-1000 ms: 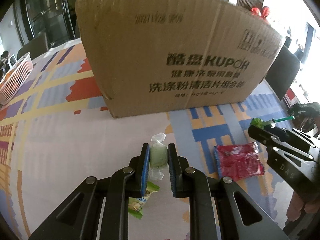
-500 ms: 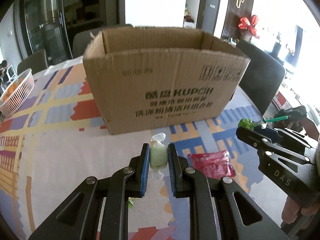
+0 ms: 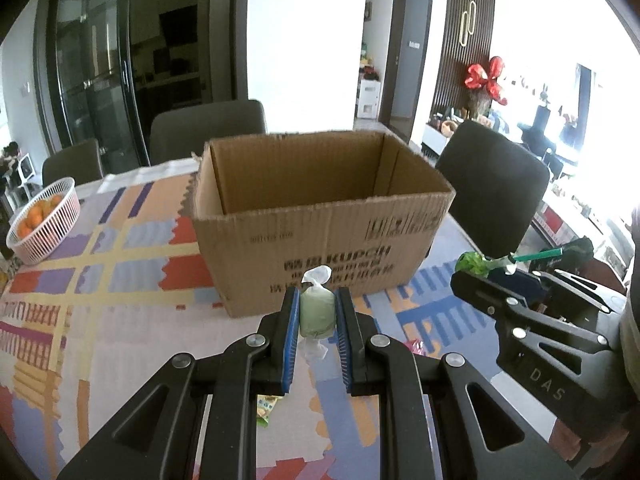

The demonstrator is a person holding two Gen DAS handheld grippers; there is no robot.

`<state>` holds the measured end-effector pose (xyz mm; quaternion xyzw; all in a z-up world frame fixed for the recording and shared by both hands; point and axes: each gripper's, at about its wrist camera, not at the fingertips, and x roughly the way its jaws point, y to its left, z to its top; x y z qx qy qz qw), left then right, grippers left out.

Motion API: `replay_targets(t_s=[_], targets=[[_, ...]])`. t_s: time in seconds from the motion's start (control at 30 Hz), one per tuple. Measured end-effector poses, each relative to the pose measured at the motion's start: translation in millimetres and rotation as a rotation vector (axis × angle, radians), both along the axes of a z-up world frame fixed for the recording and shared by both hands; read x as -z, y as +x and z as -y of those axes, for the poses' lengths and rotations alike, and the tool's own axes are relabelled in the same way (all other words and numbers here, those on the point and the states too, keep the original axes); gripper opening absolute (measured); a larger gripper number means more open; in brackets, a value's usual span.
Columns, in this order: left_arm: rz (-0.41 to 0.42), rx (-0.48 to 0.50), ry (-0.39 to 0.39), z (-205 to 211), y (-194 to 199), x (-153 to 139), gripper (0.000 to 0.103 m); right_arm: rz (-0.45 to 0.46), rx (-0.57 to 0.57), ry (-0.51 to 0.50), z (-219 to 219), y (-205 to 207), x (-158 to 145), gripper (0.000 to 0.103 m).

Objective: Organize snacks
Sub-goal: 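Carry the pale green candy with the left tool while the right tool carries the green candy over the box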

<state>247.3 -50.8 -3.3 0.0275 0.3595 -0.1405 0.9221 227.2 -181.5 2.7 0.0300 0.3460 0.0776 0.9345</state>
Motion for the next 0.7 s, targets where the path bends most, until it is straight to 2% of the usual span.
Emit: replay_targets(t_s=[0.4, 0.7], targets=[[0.082, 0.006, 0.024, 3.2, 12.0, -36.0, 0.019, 0.076, -0.018, -0.002, -2.4, 10.6, -35.0, 0.028], [0.097, -0.006, 0.035, -4.2, 40.9, -50.3, 0.019, 0.092, -0.029, -0.028, -6.2, 37.6, -51.2, 0.028]])
